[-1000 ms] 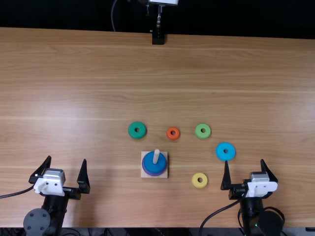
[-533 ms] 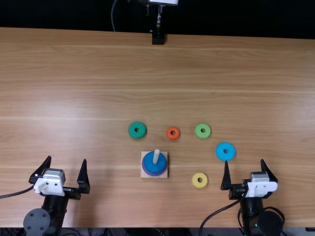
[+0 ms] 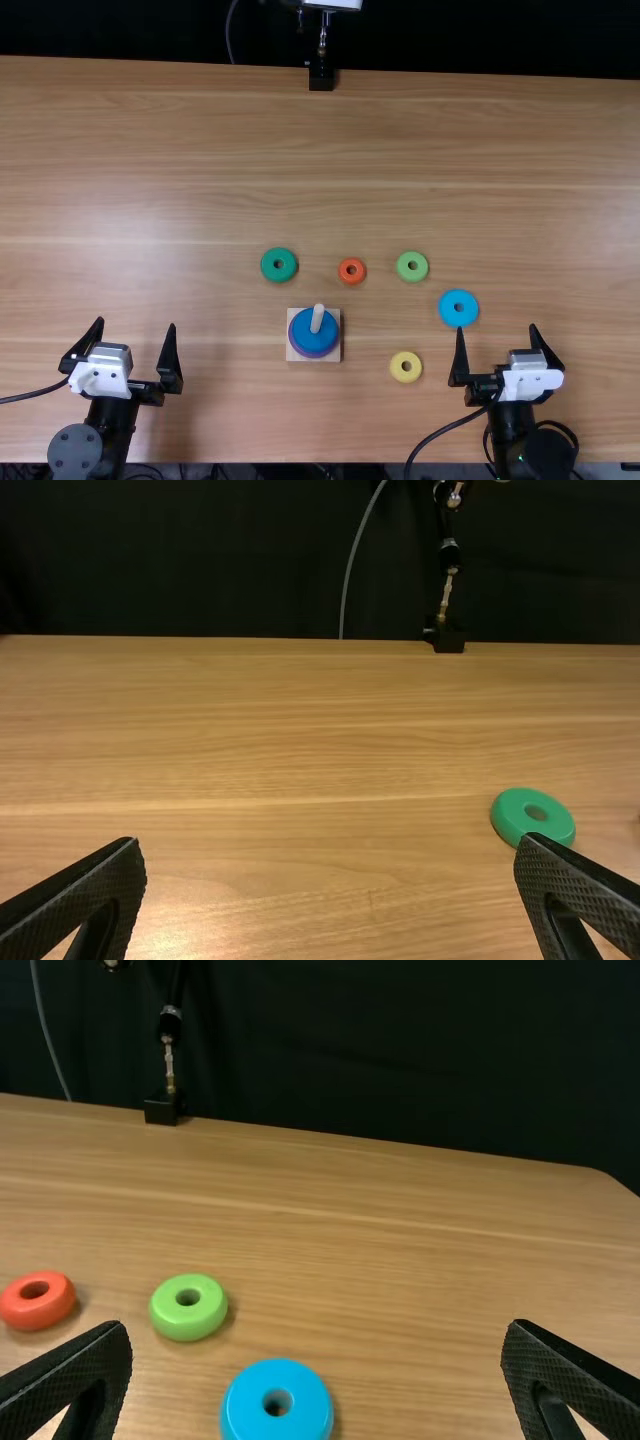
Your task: Build the Hanoi tower: stack the rings onto the peg from bottom to top in this color order: purple, dark blue, light blue, dark green, light green, yellow, orange.
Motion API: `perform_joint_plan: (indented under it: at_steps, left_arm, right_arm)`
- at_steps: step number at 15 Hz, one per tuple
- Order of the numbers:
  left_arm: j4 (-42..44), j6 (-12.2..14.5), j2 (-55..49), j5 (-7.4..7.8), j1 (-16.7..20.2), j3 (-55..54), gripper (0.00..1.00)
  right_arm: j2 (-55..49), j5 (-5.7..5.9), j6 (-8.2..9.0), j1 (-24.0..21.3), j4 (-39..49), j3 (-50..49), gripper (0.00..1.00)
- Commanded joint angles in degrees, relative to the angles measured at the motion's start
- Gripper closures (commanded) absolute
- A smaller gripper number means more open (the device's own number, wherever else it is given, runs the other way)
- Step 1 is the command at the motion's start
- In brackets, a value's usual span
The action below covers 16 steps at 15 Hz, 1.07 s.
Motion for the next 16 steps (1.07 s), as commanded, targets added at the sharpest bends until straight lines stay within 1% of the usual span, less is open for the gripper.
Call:
perform_joint_plan:
  at_steps: [1, 3, 4, 6, 7, 8, 10, 11, 13, 14, 16]
  left_arm:
    - [-0.3, 0.7, -0.69, 1.05, -0.03, -2.5, 0.0]
    - [-0.3, 0.7, -0.69, 1.05, -0.03, -2.5, 0.0]
    - [-0.3, 0.7, -0.69, 1.05, -0.11, -2.5, 0.0]
    - [-0.3, 0.7, -0.69, 1.05, -0.03, -2.5, 0.0]
    - [-0.3, 0.7, -0.69, 1.05, -0.03, -2.5, 0.0]
    - [-0.3, 0.7, -0.69, 1.05, -0.03, -2.5, 0.0]
    - [-0.3, 0.7, -0.69, 1.05, -0.11, -2.5, 0.0]
    - [-0.3, 0.7, -0.69, 1.05, -0.03, -2.5, 0.0]
    - [-0.3, 0.7, -0.69, 1.05, -0.03, -2.5, 0.0]
    - [-0.3, 0.7, -0.69, 1.05, -0.03, -2.5, 0.0]
    - [-0.3, 0.7, -0.69, 1.05, -0.03, -2.5, 0.0]
  right_arm:
    - [-1.06, 0.29, 0.55, -0.68, -0.71, 3.47, 0.0]
    - [-1.06, 0.08, 0.65, -0.68, -0.61, 11.12, 0.0]
    - [0.35, -0.55, 0.65, -0.68, -0.71, 14.81, 0.0]
    - [10.89, -2.55, 0.44, -0.32, -0.92, 22.72, 0.0]
    - [14.76, -2.97, 0.33, -0.41, -0.82, 26.23, 0.0]
    - [18.63, -2.97, 0.33, -0.41, -0.82, 29.22, 0.0]
    - [30.32, -2.13, 0.33, 0.55, -1.45, 33.09, 0.0]
    - [35.5, -2.13, 0.44, 0.55, -2.29, 34.14, 0.0]
    - [42.36, -2.66, 0.12, 0.47, -2.61, 35.46, 0.0]
    - [45.35, -2.55, -0.09, 0.64, -3.35, 37.4, 0.0]
    - [53.7, -2.87, -0.09, 0.47, -9.89, 41.88, 0.0]
